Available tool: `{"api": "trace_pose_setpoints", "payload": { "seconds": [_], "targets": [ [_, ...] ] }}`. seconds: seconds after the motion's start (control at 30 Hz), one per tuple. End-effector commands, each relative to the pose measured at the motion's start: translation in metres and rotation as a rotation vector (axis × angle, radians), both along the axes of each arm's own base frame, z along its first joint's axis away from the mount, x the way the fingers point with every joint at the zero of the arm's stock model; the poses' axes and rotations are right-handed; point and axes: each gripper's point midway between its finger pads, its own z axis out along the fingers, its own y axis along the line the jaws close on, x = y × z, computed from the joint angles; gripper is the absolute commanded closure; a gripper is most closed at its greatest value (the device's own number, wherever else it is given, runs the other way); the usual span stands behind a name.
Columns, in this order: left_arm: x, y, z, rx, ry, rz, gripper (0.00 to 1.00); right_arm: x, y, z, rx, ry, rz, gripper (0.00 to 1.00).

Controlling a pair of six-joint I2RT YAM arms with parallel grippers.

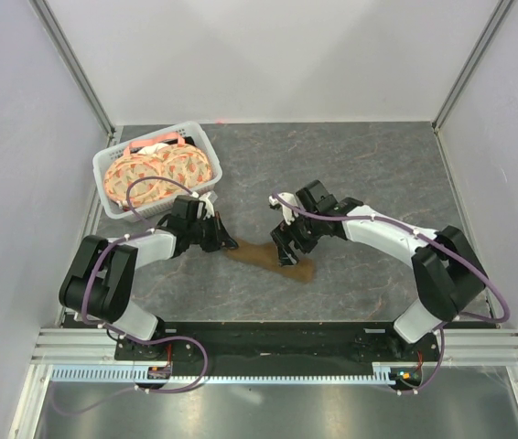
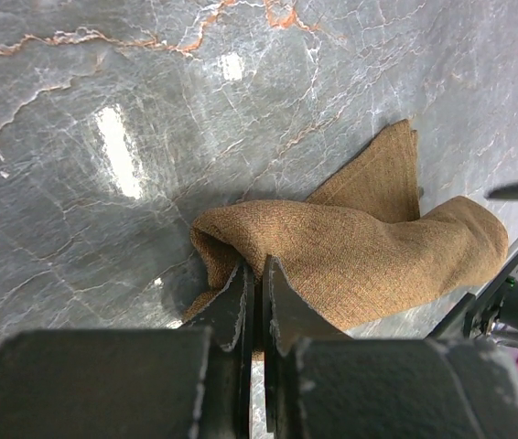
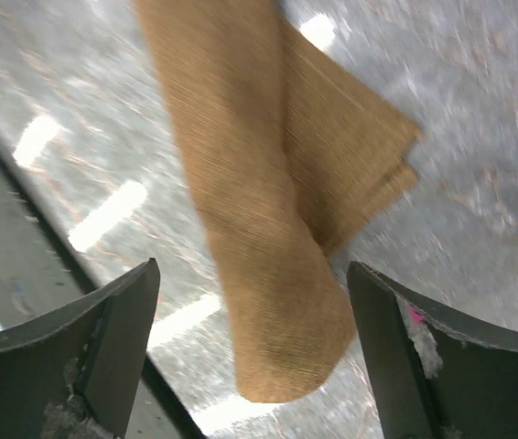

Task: Fold the napkin, place the utensils inside, and roll it up
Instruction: Roll the napkin with the utensil

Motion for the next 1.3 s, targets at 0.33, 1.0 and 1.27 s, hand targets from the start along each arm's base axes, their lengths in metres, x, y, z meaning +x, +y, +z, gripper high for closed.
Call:
{"api": "trace_pose_setpoints", "payload": {
  "seconds": [0.33, 1.0, 1.27],
  "targets": [
    [-0.004, 0.004, -0.005, 0.052, 0.066, -0.018, 0.98, -0.036, -0.029, -0.062, -0.255, 0.156, -0.002, 0.24],
    [-0.013, 0.001, -0.018, 0.081, 0.268, -0.054, 0.98, 0.007, 0.015, 0.032, -0.2, -0.391, -0.097, 0.11],
    [-0.01, -0.001, -0.013, 0.086, 0.268, -0.065, 0.98, -0.015, 0.043, 0.003, -0.267, -0.523, 0.028, 0.12]
  ]
}}
